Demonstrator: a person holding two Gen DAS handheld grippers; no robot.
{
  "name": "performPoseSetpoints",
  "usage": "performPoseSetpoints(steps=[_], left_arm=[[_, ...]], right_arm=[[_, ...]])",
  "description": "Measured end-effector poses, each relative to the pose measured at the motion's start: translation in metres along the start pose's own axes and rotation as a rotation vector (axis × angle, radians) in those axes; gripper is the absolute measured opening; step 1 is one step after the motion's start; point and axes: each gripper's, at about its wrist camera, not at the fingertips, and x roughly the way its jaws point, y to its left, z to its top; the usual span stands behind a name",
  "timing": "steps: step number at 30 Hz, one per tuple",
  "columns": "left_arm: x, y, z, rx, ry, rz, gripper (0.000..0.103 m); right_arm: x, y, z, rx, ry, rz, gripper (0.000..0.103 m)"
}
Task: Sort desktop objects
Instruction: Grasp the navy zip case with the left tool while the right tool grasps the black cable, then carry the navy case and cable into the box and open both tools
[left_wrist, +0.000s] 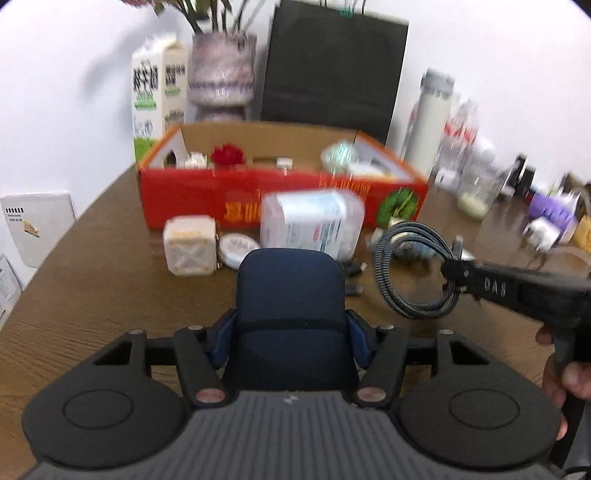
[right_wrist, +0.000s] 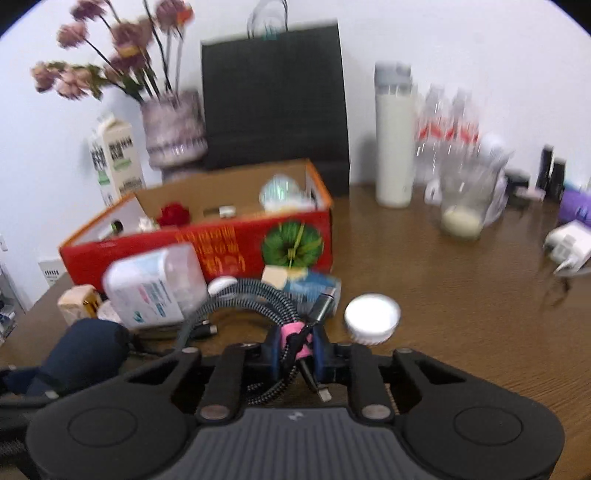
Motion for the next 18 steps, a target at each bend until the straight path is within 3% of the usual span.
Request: performPoseSetpoints(steps=[6, 10, 13, 18], left_arm=[[-0.035, 0.017, 0.035, -0.038, -0.113, 0.017, 0.062], [-0.038, 0.034, 0.094, -0.064, -0.157, -0.035, 0.062], [-0.013, 0.049, 0.148, -0.085, -0.165, -0.027, 0.062], [0.064, 0.057, 0.198, -0.024, -0.058, 0.069, 0.062]], right_arm=[[-0.034, -0.003, 0.027, 0.014, -0.098, 0.058, 0.015], [-0.04, 0.001, 0.064, 0.012, -0.163, 0.109, 0.015], [-0.033, 0.009, 0.1, -0.009, -0.21, 0.12, 0.015], [0.021, 0.02, 0.158, -0.02, -0.118, 0.227, 0.015]])
